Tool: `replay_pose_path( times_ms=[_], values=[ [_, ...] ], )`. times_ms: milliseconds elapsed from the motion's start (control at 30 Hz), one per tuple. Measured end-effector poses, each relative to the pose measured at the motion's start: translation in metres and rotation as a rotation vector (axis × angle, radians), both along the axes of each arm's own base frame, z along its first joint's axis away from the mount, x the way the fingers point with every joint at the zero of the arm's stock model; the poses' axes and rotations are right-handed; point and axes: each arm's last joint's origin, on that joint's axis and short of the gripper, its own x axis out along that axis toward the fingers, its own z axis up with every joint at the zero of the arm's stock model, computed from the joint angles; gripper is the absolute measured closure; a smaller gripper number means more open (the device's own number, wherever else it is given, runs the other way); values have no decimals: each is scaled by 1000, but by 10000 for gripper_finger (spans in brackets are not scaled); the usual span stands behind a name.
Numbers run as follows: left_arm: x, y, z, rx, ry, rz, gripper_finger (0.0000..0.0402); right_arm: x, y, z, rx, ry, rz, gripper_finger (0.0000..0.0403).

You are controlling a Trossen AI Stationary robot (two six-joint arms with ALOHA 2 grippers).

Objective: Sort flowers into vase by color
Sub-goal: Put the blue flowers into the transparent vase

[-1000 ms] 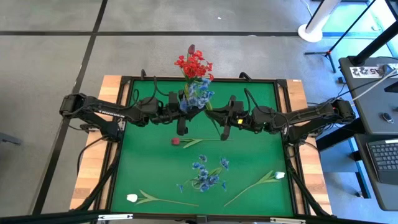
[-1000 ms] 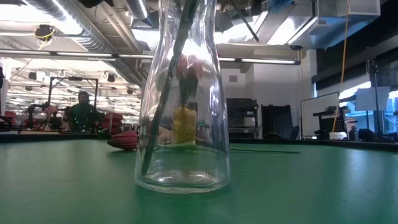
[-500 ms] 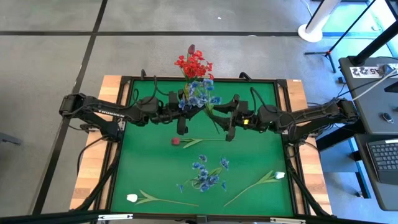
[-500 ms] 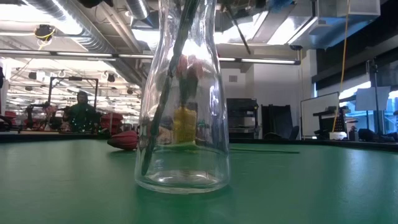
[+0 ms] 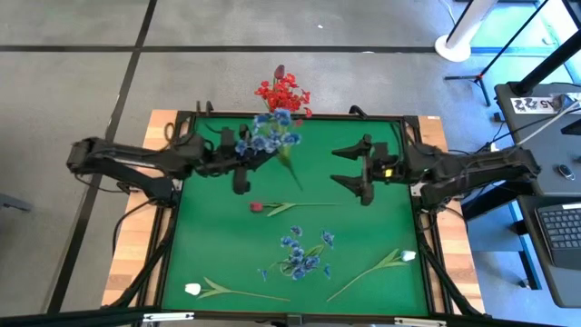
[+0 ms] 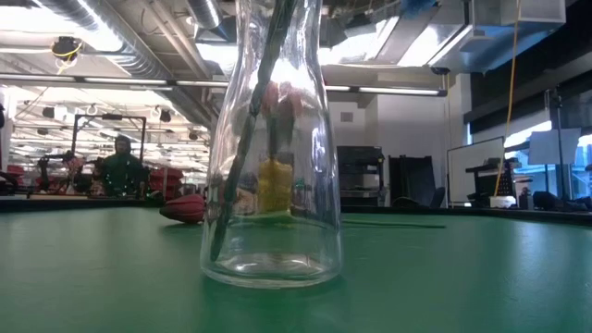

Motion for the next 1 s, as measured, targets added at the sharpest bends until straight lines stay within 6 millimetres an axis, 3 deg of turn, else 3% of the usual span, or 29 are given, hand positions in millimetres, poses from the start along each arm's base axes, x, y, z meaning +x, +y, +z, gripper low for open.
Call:
replay_pose_path(
  times_ms=[167, 367, 467, 800, 1000],
  values=[
    [-30, -16, 8, 5, 88, -75, 401, -14, -3, -4, 21, 96, -23, 66],
    [-72, -37, 28, -3, 21, -212, 401, -15, -5, -15, 39, 202, -86, 86],
    [-81, -52, 29, -3, 24, -300, 401, -14, -5, -19, 33, 228, -112, 94],
    [-53, -116, 1, 105, 125, -371, 401, -11, -7, -25, 27, 279, -182, 100],
    [-34, -138, -9, 139, 60, -387, 402, -8, -6, -30, 26, 313, -183, 100]
  ],
)
